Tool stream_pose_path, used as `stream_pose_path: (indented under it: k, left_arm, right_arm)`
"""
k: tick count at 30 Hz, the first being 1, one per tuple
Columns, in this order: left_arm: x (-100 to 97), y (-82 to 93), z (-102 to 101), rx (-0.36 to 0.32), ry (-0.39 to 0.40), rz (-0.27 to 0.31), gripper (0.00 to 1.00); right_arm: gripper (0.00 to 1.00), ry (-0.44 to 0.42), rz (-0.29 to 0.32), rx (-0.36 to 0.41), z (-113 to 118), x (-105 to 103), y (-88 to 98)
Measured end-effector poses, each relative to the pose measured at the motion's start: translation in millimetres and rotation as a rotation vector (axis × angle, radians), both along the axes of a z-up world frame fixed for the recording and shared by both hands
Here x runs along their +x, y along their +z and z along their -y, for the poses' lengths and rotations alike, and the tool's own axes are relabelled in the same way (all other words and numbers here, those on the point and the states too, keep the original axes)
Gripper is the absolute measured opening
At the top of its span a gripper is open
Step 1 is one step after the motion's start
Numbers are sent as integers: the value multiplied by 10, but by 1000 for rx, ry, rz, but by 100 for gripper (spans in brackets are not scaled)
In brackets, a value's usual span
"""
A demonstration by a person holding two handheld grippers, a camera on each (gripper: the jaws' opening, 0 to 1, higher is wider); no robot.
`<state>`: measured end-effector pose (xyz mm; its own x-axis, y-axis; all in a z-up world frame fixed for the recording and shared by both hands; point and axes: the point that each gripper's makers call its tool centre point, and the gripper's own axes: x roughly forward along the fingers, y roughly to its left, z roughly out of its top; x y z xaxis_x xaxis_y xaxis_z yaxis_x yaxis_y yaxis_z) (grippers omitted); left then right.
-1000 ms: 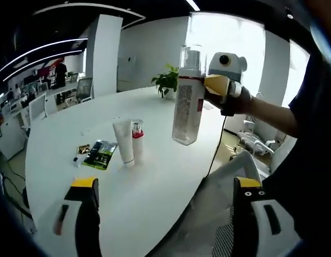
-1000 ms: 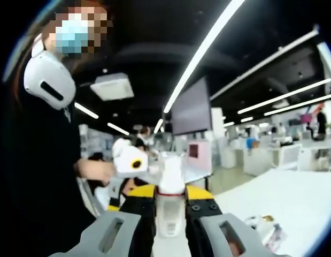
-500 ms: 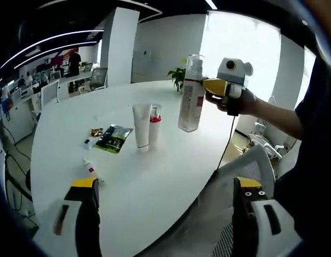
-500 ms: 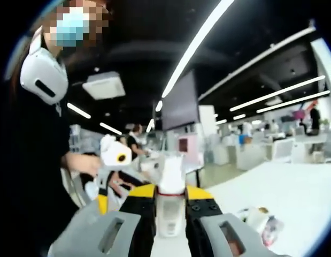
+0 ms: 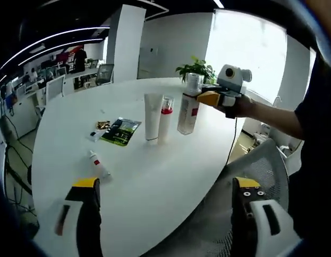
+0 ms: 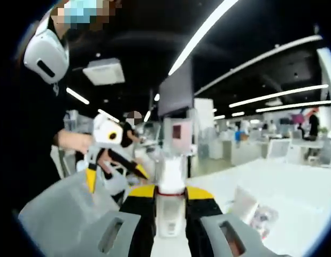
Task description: Arrange the skincare products in the storage area until every visible bottle or jar stands upright without overlapping.
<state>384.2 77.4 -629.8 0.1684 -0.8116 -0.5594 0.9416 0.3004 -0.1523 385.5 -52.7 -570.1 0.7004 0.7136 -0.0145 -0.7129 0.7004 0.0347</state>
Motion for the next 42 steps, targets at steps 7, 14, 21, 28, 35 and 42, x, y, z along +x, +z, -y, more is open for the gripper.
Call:
stream_pose_path:
  k: [7, 14, 21, 28, 35, 42]
  left_arm:
    - [41, -187, -91, 17, 25, 4, 95]
    - [3, -307, -116, 32, 56, 11, 95]
    - [-49, -458, -82, 66, 31, 2, 95]
    - [-47, -546, 26, 23, 31, -65, 95]
    - [4, -648, -13, 37, 35, -59, 95]
    - [23, -692, -53, 47, 35, -48, 94]
  right_arm:
    - [12, -13, 18, 17, 52, 77, -202]
    - [12, -27, 32, -17, 137, 191, -385]
    - [12, -16, 41, -42, 207, 264, -603]
    - [12, -26, 13, -57, 317, 315, -912]
    - [12, -24, 5, -65, 351, 370, -1098]
    - [12, -27, 8, -54, 341, 423, -1256]
